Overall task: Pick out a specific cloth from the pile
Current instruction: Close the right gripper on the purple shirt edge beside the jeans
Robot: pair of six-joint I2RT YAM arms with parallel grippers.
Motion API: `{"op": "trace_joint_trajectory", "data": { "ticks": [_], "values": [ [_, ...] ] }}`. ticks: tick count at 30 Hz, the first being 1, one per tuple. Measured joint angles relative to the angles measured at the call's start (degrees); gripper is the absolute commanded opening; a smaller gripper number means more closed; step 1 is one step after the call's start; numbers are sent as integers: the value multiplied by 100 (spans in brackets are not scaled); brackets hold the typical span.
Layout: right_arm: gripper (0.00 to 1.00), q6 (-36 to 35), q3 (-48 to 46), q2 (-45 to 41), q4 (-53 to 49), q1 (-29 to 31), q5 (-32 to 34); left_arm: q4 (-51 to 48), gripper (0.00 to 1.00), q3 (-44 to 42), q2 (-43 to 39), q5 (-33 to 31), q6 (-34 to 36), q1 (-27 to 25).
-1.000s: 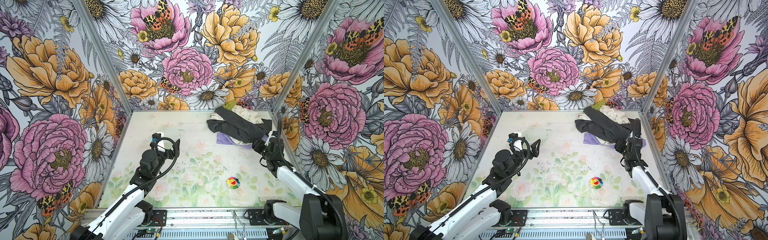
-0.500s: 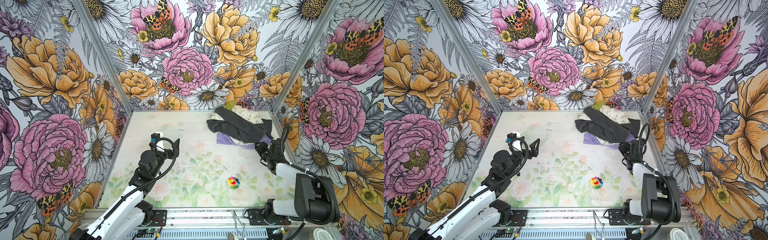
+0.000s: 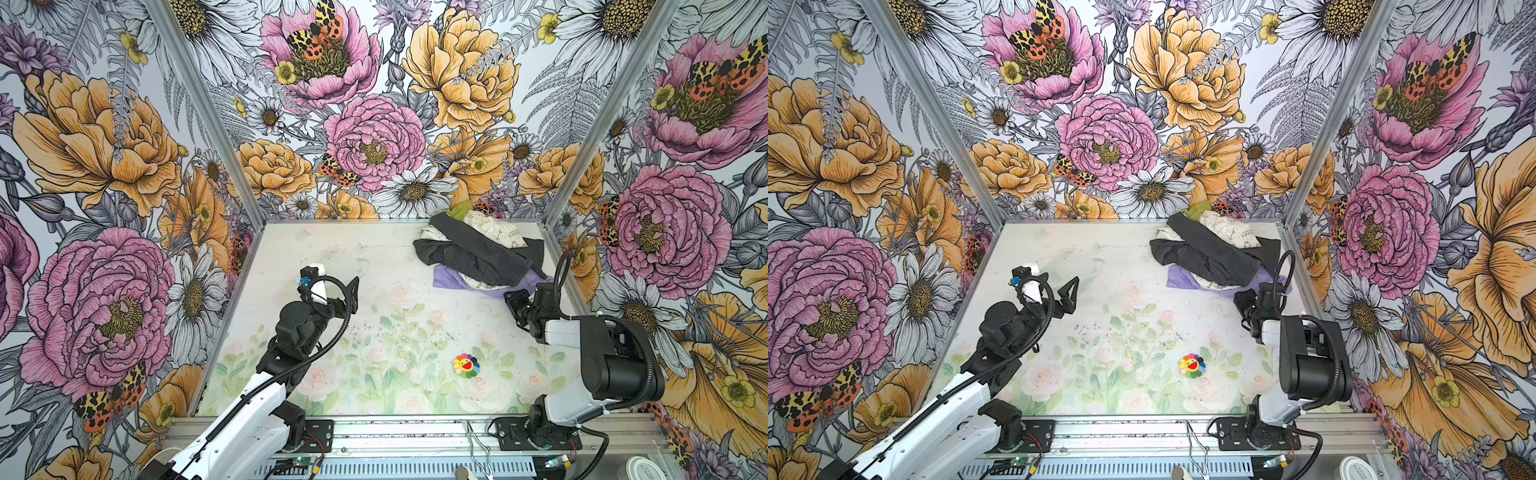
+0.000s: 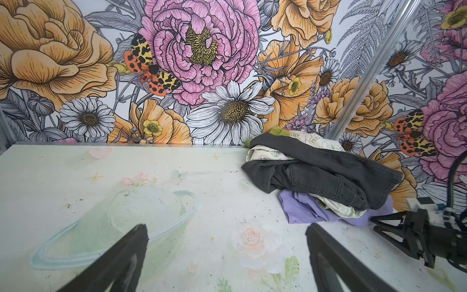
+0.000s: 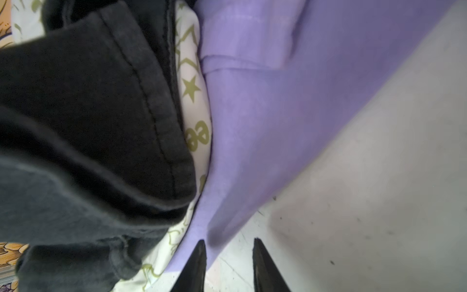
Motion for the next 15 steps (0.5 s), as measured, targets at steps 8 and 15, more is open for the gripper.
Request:
{"op": "trace_joint_trajectory", "data": {
  "ticks": [8,15],
  "values": [
    [29,131,107,350,409,0,-155,0,99,0,-31,0,-2,0],
    [22,284,201,667,723,0,-286,-2,99,0,-96,0,-2,0]
  ]
}}
